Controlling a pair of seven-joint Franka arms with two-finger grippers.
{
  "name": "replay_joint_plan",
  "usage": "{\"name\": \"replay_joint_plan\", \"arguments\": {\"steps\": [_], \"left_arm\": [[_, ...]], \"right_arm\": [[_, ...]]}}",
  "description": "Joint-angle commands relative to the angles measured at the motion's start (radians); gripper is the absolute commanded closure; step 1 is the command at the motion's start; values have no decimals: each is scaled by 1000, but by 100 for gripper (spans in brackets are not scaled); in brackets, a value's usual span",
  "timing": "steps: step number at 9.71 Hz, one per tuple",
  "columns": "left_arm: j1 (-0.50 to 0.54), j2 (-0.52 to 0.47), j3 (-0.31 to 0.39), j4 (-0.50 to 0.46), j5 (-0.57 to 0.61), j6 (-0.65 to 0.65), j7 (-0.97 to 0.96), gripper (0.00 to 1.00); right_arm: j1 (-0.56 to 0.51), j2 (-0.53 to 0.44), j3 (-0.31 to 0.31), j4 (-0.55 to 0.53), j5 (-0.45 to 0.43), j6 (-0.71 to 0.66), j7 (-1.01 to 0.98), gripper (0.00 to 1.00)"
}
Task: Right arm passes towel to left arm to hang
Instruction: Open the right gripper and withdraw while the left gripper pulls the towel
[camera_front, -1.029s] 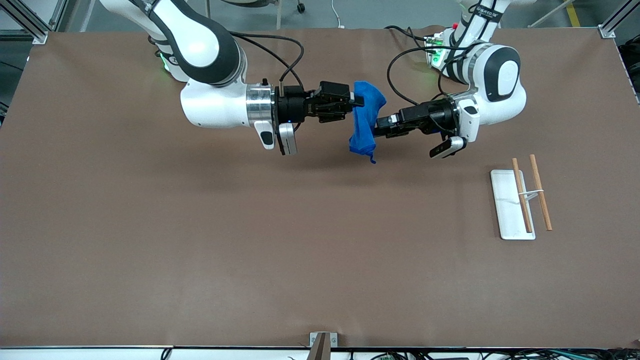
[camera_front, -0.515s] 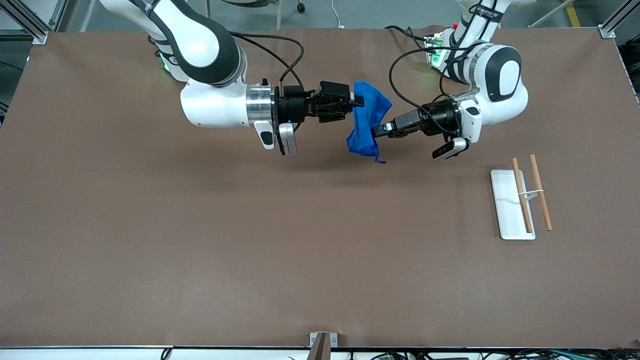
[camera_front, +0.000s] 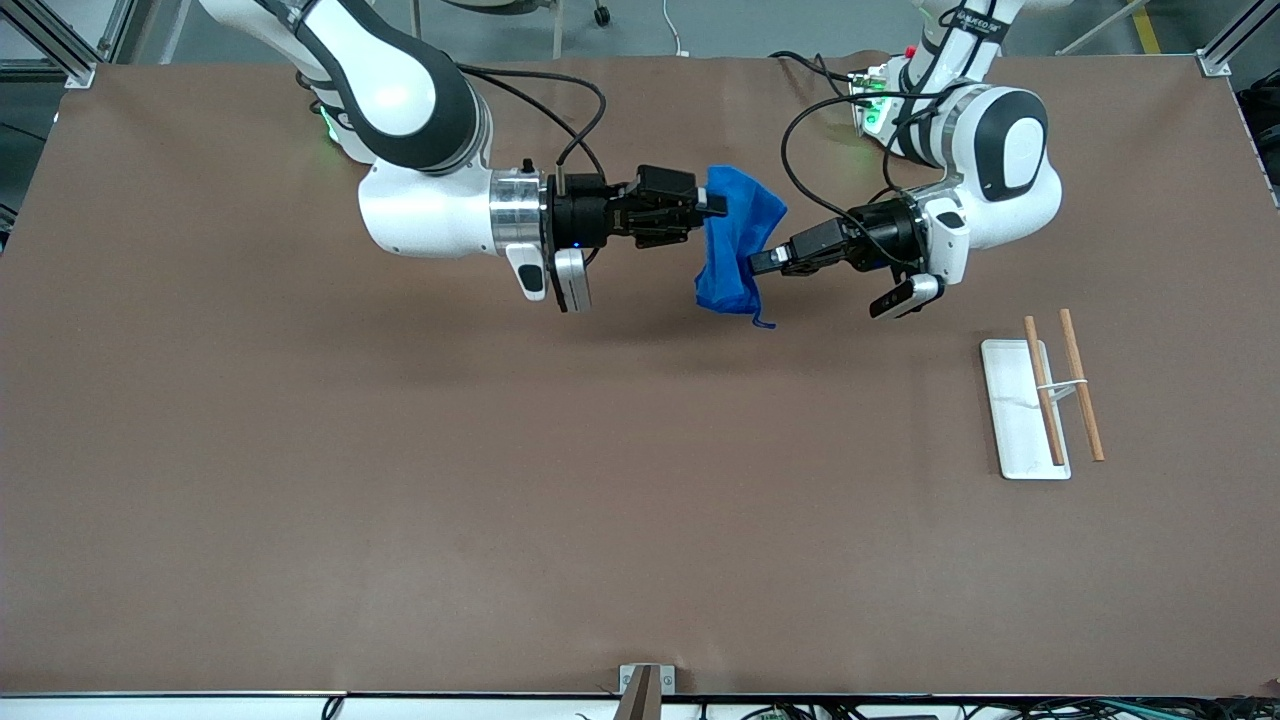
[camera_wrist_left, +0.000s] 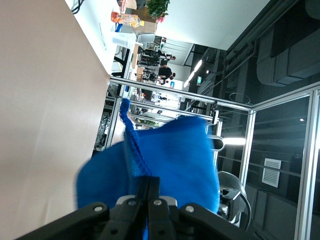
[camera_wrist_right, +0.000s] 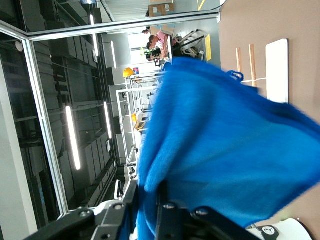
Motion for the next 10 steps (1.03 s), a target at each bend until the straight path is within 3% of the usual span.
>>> {"name": "replay_joint_plan", "arguments": {"steps": [1, 3, 4, 7, 10], "left_arm": [[6, 4, 4, -17, 52, 22, 17, 100], [9, -8, 29, -9, 136, 22, 12, 100], [12, -14, 55, -1, 215, 22, -12, 100], [14, -13, 179, 90, 630, 8, -165, 100], [14, -11, 351, 170, 1023, 5, -213, 100]], "right_arm": [[-65, -11, 5, -27, -78, -7, 40, 0], [-170, -8, 2, -23, -436, -36, 230, 0], [-190, -8, -50, -17, -561, -103, 270, 0], [-181, -32, -309, -18, -909, -224, 286, 0], [-180, -34, -513, -1, -1129, -226, 297, 0]]}}
